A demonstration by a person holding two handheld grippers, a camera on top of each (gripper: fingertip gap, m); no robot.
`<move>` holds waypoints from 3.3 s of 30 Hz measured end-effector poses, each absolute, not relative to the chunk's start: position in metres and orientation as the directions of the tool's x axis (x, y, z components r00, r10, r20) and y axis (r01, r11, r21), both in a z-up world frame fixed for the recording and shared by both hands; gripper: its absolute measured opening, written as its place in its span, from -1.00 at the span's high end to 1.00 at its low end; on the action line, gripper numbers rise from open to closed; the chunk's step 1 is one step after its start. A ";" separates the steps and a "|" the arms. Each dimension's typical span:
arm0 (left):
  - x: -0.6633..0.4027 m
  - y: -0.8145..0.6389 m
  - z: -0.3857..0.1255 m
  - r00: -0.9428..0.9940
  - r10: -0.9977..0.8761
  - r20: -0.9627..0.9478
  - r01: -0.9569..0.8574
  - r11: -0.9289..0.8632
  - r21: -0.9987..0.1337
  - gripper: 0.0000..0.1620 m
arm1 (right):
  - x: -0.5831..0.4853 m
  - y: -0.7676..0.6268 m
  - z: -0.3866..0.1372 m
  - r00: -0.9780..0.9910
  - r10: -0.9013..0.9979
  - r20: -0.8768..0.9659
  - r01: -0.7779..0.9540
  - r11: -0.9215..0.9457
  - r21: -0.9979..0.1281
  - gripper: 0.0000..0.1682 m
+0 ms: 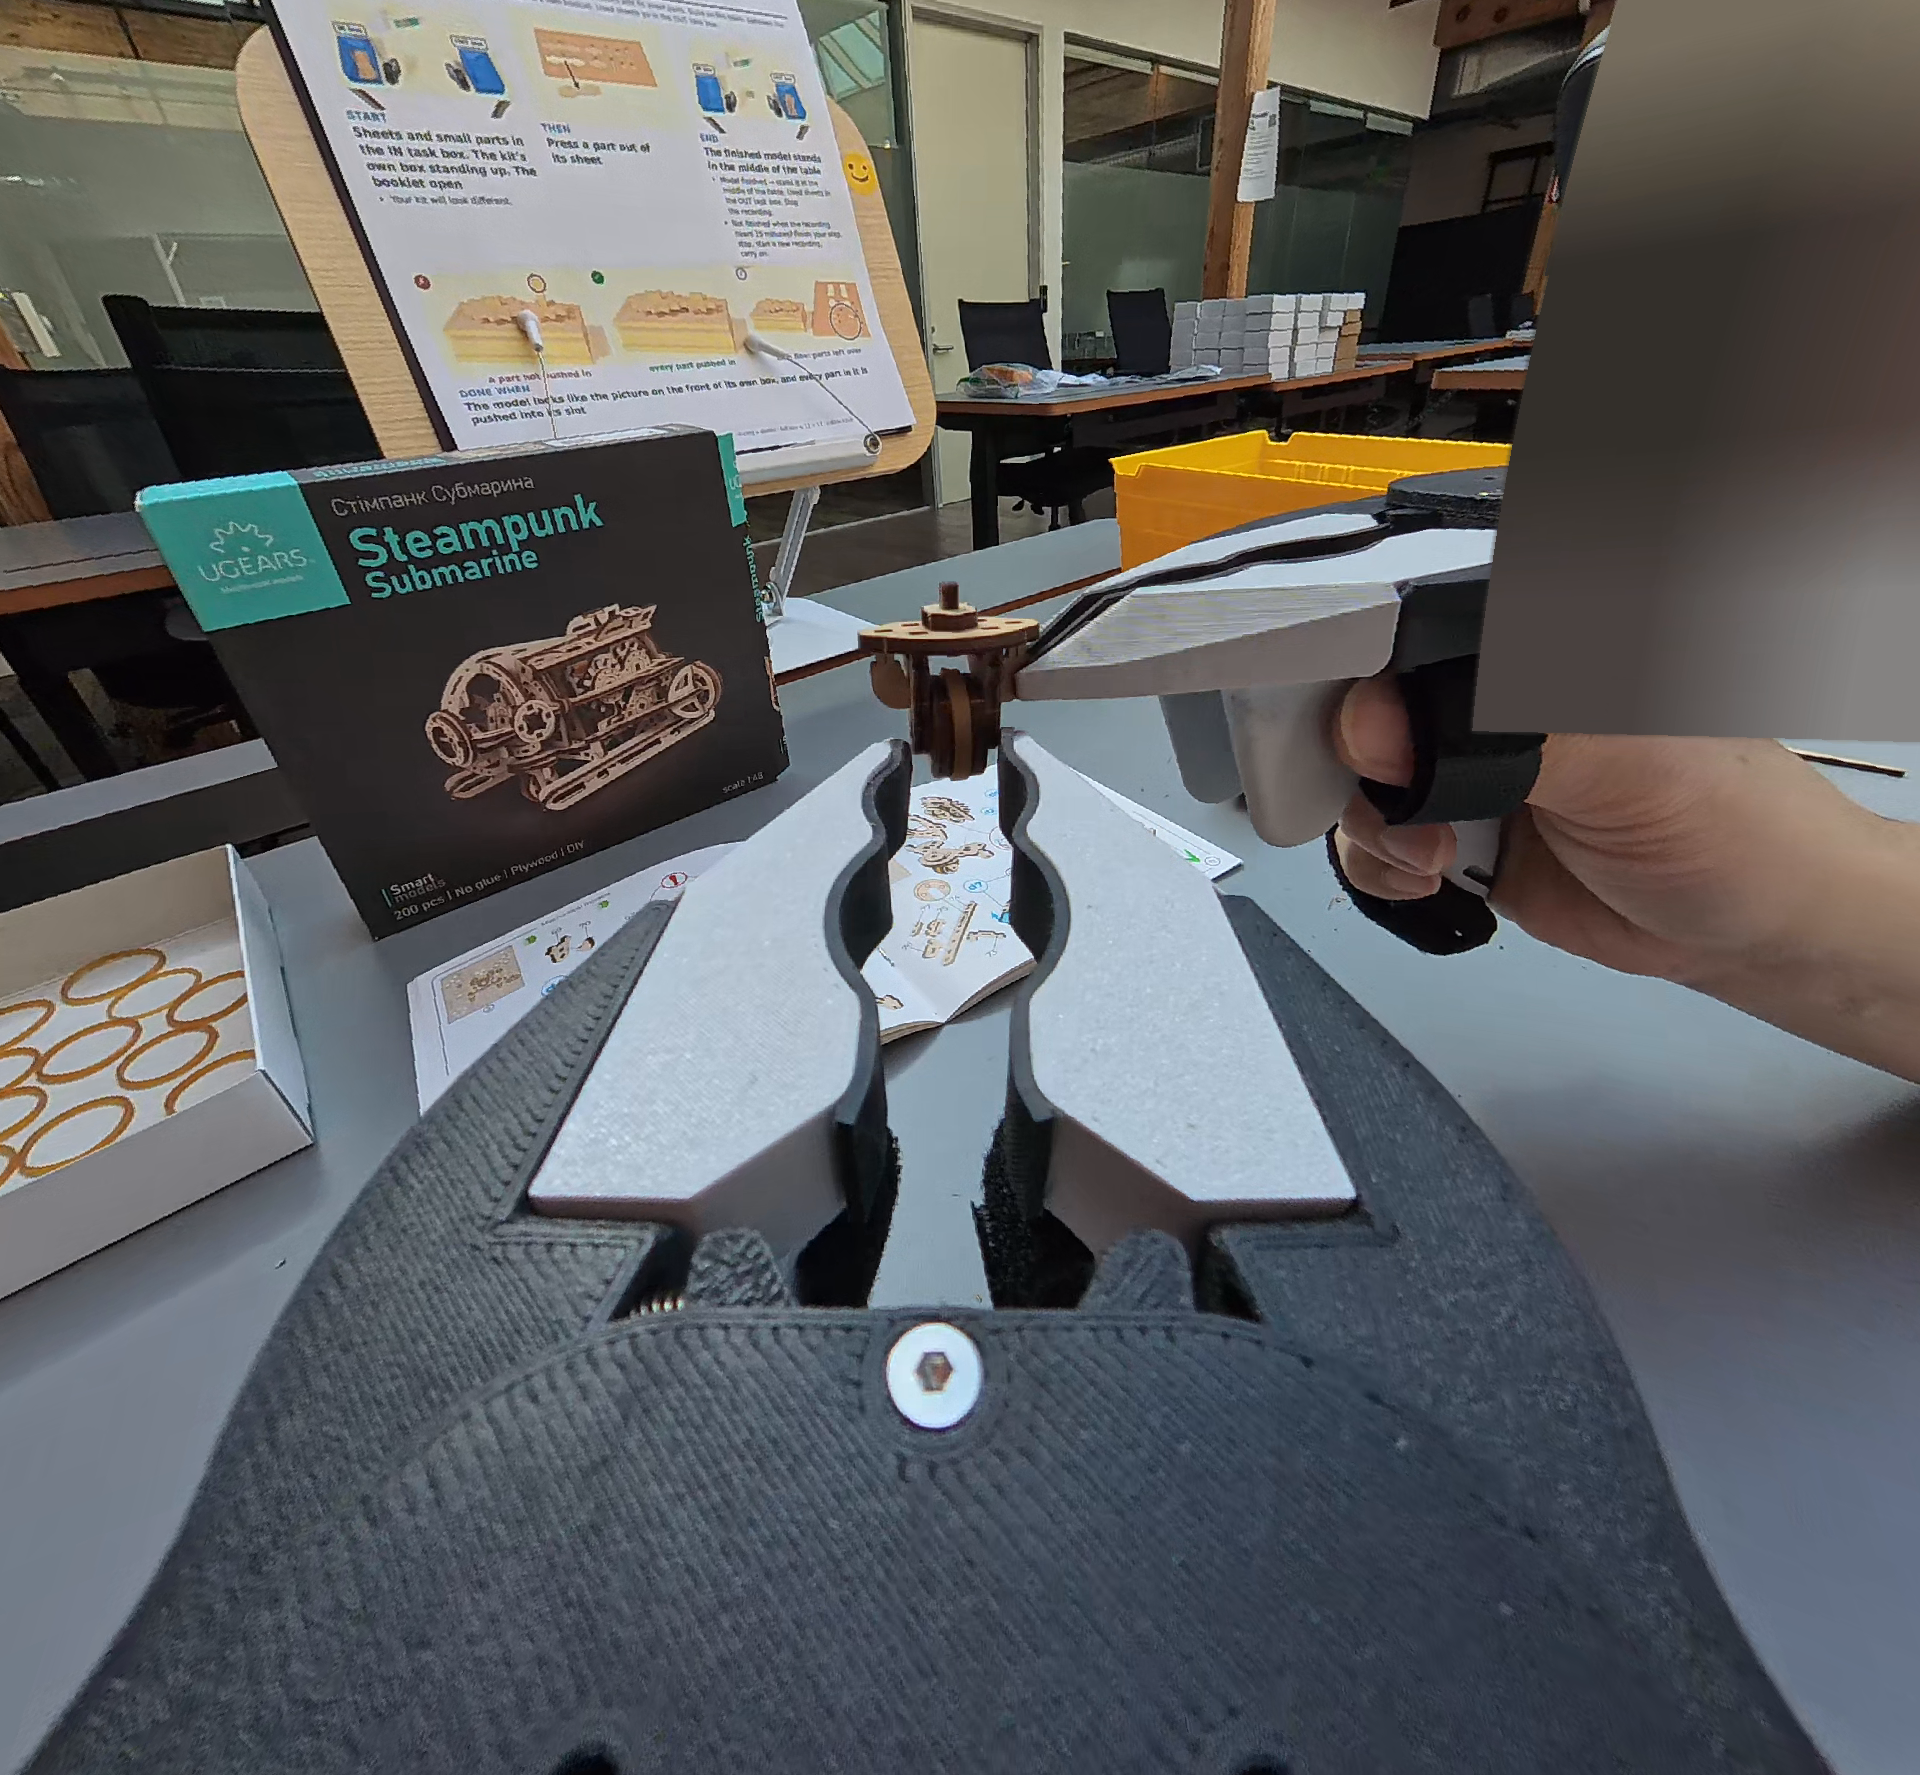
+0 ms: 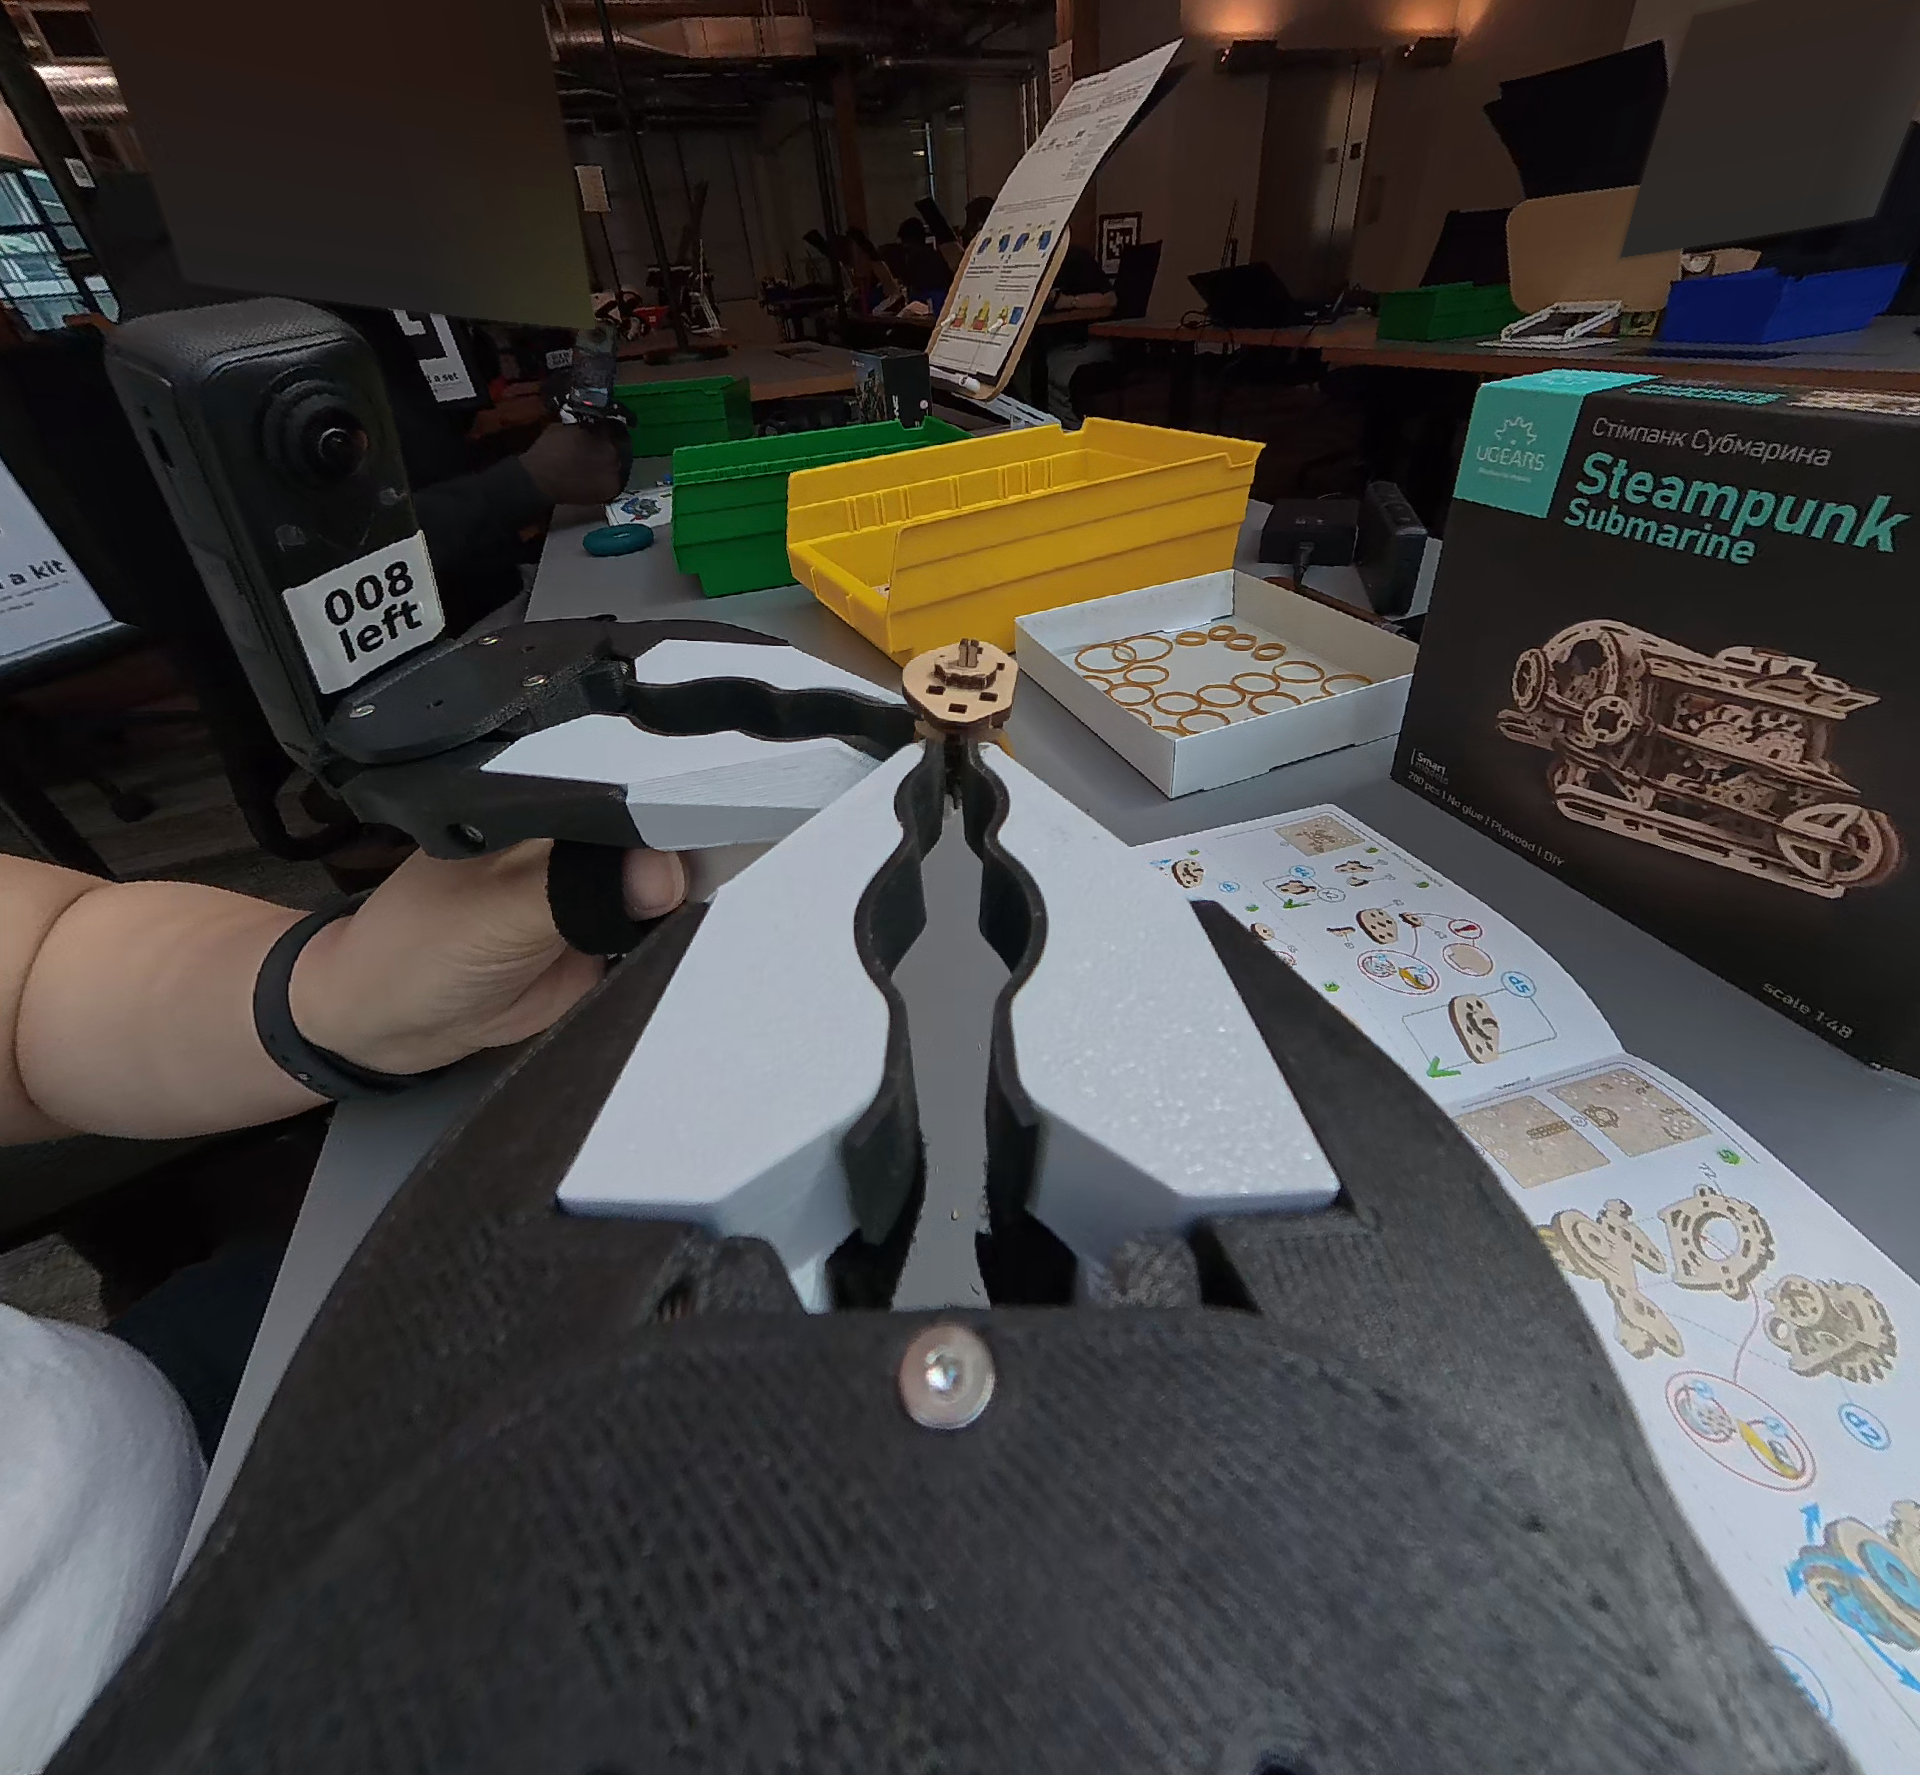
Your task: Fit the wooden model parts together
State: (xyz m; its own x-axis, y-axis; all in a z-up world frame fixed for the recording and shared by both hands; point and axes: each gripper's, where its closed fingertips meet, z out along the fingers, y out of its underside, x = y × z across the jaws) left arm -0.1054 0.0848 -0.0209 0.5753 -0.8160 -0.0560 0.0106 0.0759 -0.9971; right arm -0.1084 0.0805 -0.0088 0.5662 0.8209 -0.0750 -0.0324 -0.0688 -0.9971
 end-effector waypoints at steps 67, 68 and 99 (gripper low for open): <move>-0.126 0.017 -0.009 -0.278 -0.954 0.110 0.005 -0.116 -0.993 0.77 | -0.135 0.025 0.004 0.164 0.986 -0.032 -0.029 -0.028 -0.999 0.93; -0.126 0.018 -0.008 -0.274 -0.956 0.105 0.010 -0.112 -0.994 0.77 | -0.135 0.025 0.004 0.161 0.986 -0.034 -0.032 -0.029 -0.999 0.92; -0.127 -0.004 -0.017 -0.292 -0.955 -0.053 0.006 0.053 -0.999 0.77 | -0.138 0.002 0.004 0.057 0.994 0.093 0.020 0.091 -0.996 0.83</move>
